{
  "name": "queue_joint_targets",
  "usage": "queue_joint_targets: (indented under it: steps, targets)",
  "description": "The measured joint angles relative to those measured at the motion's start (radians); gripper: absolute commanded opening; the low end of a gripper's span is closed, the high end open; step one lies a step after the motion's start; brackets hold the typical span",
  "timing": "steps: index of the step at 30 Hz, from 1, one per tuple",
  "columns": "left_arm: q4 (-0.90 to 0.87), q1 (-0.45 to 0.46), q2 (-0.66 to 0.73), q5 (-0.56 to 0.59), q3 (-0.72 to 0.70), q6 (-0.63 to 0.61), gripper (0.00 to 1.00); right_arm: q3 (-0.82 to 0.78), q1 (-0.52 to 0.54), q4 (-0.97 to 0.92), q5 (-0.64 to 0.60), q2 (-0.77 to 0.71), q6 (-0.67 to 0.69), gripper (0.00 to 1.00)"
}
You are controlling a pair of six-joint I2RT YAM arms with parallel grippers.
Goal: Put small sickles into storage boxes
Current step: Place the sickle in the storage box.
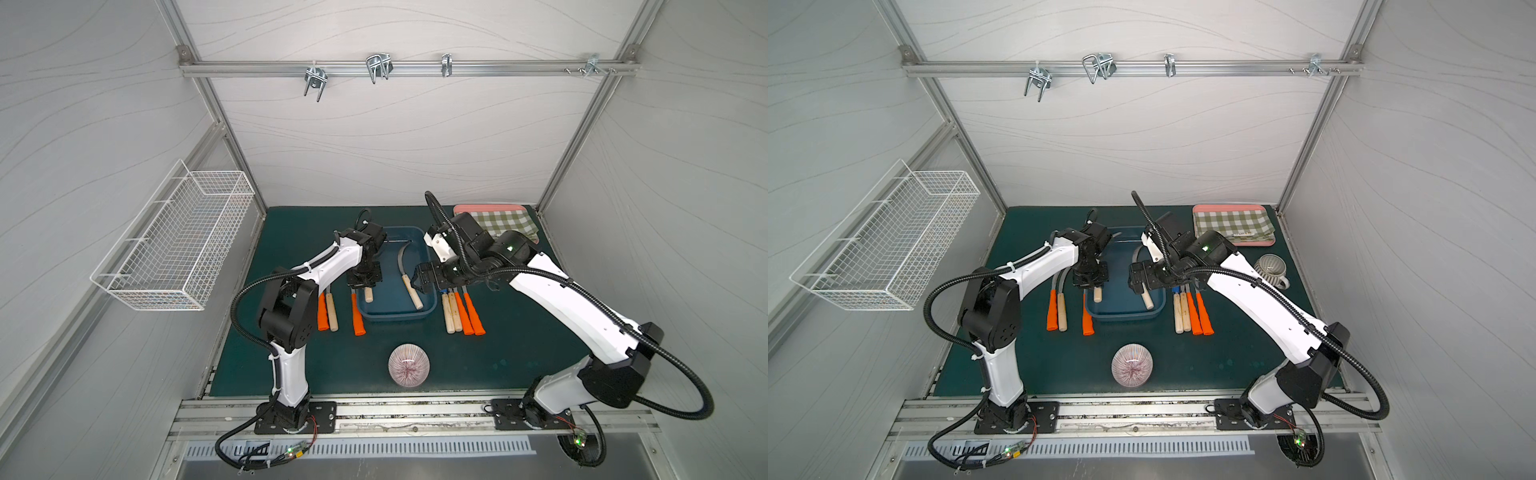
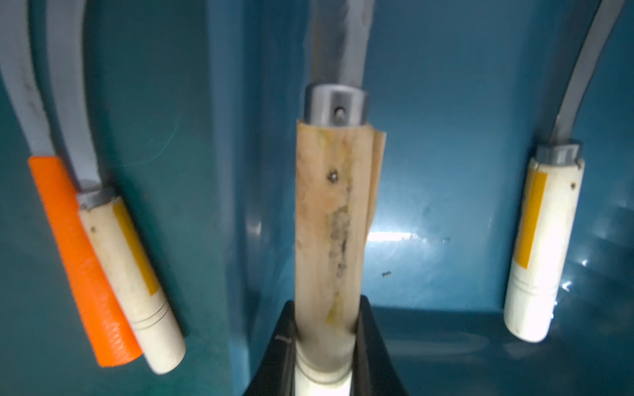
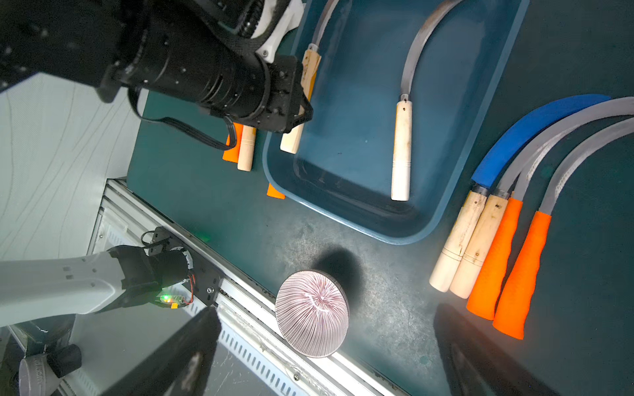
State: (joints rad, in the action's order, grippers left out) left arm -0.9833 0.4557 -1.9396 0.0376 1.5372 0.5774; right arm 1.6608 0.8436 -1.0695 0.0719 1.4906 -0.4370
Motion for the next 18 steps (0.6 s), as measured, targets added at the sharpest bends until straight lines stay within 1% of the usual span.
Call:
queue_joint_targets:
  steps: [6,10,14,15,18]
  targets:
    - [0.008,0.000,-0.074,0.003,0.034,-0.003,0.11,-0.023,-0.011,0.009,0.017,-0.002,0.001,0.99]
    - [0.008,0.000,-0.088,0.004,0.034,-0.008,0.21,-0.043,-0.023,0.021,0.030,-0.002,0.004,0.99]
    - [0.009,0.000,-0.089,0.004,0.035,-0.017,0.36,-0.058,-0.027,0.029,0.043,-0.002,0.008,0.99]
    - [0.010,0.000,-0.089,0.004,0.037,-0.021,0.38,-0.059,-0.027,0.031,0.044,-0.002,0.008,0.99]
    - [0.014,0.000,-0.089,0.003,0.040,-0.024,0.40,-0.061,-0.027,0.034,0.049,-0.002,0.010,0.99]
